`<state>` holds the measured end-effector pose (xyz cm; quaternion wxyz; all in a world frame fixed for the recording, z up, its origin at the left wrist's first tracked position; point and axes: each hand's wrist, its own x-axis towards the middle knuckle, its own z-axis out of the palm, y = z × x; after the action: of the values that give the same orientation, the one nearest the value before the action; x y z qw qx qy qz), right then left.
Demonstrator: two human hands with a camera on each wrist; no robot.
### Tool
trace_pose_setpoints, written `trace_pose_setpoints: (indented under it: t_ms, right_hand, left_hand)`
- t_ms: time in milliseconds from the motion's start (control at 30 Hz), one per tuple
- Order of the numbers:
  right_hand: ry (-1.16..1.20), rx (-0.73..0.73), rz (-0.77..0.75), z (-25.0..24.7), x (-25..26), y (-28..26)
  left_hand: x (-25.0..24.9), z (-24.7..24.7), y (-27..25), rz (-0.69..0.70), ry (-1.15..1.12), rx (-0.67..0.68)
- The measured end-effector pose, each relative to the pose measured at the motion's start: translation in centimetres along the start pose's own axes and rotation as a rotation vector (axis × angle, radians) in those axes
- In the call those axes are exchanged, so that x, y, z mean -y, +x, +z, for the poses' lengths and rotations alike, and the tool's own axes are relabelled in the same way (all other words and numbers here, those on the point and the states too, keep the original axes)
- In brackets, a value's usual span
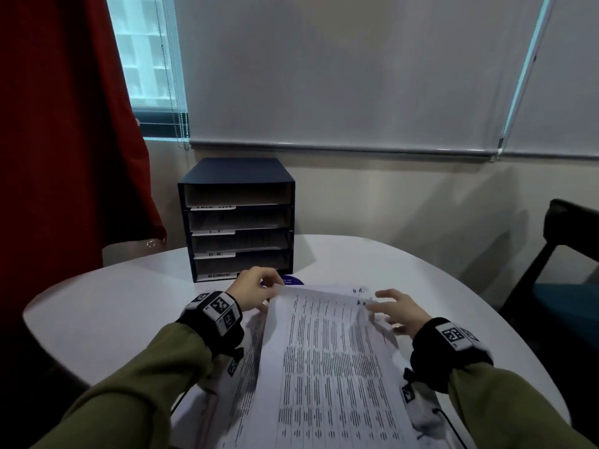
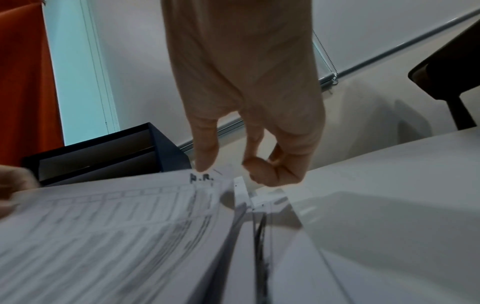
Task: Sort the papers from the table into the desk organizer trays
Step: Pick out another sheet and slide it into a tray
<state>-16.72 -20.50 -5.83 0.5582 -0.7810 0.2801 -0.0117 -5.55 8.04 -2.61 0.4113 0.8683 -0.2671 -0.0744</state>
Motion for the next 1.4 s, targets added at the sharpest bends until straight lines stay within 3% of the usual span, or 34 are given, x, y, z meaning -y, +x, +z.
trace_pose_setpoints:
  t_ms: [133,300,467,667,867,1033,1100,1200,1333,1400]
  right_hand:
    - [-0.127,0.112,0.013,0.3,-0.3,-0.3]
    - [-0.253,0.17,0.039,1.7,-1.6,-0.7]
    - [-0.249,0.169,0.03,1.6,-1.7,-0.6]
    - [-0.164,0.193,0.087,1.3,-1.5,-0.4]
    - [-0.109,0.227,0.054,2.0,-0.2,-0.2]
    - [-0.098,0.184,0.007,3.2,0.6,1.1]
    - [-0.101,0.202,0.017,3.6,0.8,1.2]
    - [-0.175,0.175,0.041,3.4,0.9,1.8]
    - [-0.368,-0.168,-0.035,1.9,1.2,4.4]
    - [-0.405,-0.115,-0.024,1.7,1.4,5.2]
  left_hand:
    - [0.8,-0.2,-1.0,-0.084,-0.051,0.157]
    - [2.4,1.2,-0.4,-0.09,0.463,0.052]
    - [2.7,2.4,0.3,-0.103,0.623,0.122]
    - [2.7,1.8,0.5,-0.063,0.615,-0.02]
    - [3.0,0.6,0.2,-0.132,0.5,-0.076]
    - [3.7,0.6,-0.5,-0.066,0.437,-0.132]
    - [3.3,0.7,-0.7,-0.022,0.435,0.003]
    - [3.1,1.0,-1.0,-0.147,0.377,0.31]
    - [3.5,1.5,-0.8,-0.22,0.499,0.295]
    - [3.5,1.4,-0.5,-0.244,0.548,0.306]
